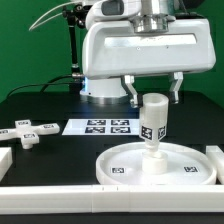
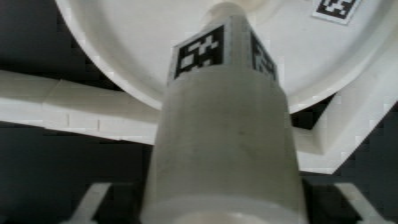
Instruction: Assemble round table
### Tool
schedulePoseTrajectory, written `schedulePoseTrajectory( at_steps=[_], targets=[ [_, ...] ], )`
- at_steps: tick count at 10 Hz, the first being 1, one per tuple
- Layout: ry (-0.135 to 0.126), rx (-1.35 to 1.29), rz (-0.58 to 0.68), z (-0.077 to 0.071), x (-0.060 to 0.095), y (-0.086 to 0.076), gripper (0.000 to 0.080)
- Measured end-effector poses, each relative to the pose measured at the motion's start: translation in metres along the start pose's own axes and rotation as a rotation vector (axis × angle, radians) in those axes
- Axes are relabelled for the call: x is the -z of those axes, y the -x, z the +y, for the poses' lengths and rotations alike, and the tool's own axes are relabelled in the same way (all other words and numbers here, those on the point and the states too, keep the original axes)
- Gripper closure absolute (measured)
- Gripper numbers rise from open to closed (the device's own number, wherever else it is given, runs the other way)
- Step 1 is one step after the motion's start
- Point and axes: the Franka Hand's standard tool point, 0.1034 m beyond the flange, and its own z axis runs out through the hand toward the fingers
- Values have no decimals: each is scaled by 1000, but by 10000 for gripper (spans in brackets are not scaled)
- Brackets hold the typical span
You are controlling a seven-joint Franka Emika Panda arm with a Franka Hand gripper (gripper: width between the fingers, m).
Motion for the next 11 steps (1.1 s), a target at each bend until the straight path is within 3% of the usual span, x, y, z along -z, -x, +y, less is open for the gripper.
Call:
schedulePoseTrajectory(
  at_steps=[2, 3, 4, 5, 11],
  targets=[
    [14, 0, 34, 3, 0, -2, 390],
    [51, -8, 125, 8, 1, -3, 390],
    [62, -6, 145, 5, 1, 8, 390],
    [50, -4, 117, 1, 1, 13, 390],
    [47, -2, 119, -7, 0, 20, 390]
  ],
)
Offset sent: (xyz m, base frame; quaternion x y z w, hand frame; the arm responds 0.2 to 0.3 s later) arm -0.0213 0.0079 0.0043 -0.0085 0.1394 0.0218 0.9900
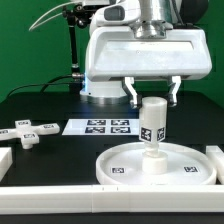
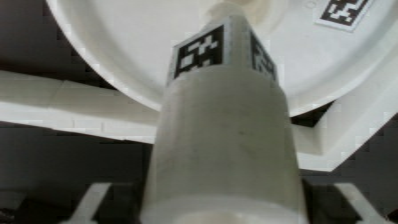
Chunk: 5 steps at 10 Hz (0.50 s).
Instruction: Assemble round table
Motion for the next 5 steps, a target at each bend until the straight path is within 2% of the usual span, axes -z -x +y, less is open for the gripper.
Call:
schedulePoseTrajectory(
  at_steps=[5],
  targets=[
    [-9, 9, -12, -10, -2, 7, 390]
  ],
)
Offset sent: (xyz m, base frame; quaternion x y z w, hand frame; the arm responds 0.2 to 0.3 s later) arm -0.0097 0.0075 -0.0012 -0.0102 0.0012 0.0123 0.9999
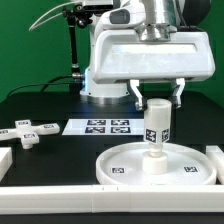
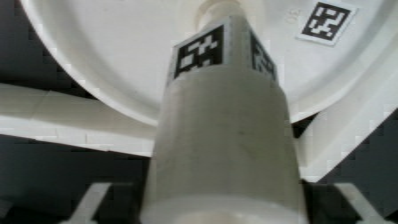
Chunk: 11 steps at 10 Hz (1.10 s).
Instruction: Assemble round table
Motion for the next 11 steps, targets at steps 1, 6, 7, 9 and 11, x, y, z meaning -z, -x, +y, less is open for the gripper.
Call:
schedulePoseTrajectory(
  at_steps=[1, 6, 7, 9, 11],
  targets=[
    [-1, 0, -3, 0, -1, 1, 390],
    [-3, -1, -21, 0, -10, 9, 390],
    [-4, -2, -26, 0, -13, 12, 390],
    [-2, -2, -24, 0, -14, 13, 390],
    [7, 0, -1, 2, -15, 12, 390]
  ],
)
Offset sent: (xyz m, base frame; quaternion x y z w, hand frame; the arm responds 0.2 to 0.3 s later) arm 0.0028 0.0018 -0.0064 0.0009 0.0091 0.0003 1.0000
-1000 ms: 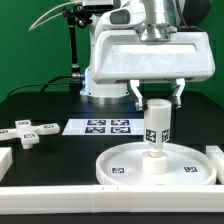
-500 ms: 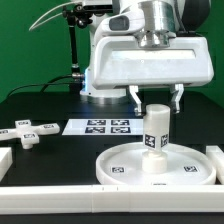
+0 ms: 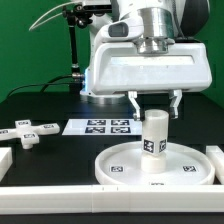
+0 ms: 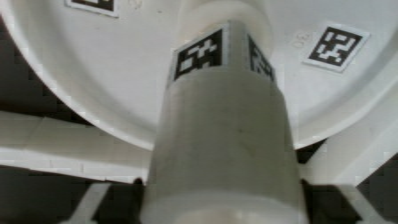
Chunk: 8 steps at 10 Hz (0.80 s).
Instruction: Assemble round table
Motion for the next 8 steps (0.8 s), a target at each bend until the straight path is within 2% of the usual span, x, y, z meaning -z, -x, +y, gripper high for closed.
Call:
schedulePoseTrajectory(
  at_steps=[1, 3, 4, 6, 8],
  targets=[
    [0, 0, -1, 0, 0, 0, 390],
    [0, 0, -1, 0, 0, 0, 195],
    [0, 0, -1, 0, 0, 0, 158],
    [-2, -2, -9, 1, 2, -1, 152],
    [-8, -6, -24, 5, 10, -7, 151]
  ],
)
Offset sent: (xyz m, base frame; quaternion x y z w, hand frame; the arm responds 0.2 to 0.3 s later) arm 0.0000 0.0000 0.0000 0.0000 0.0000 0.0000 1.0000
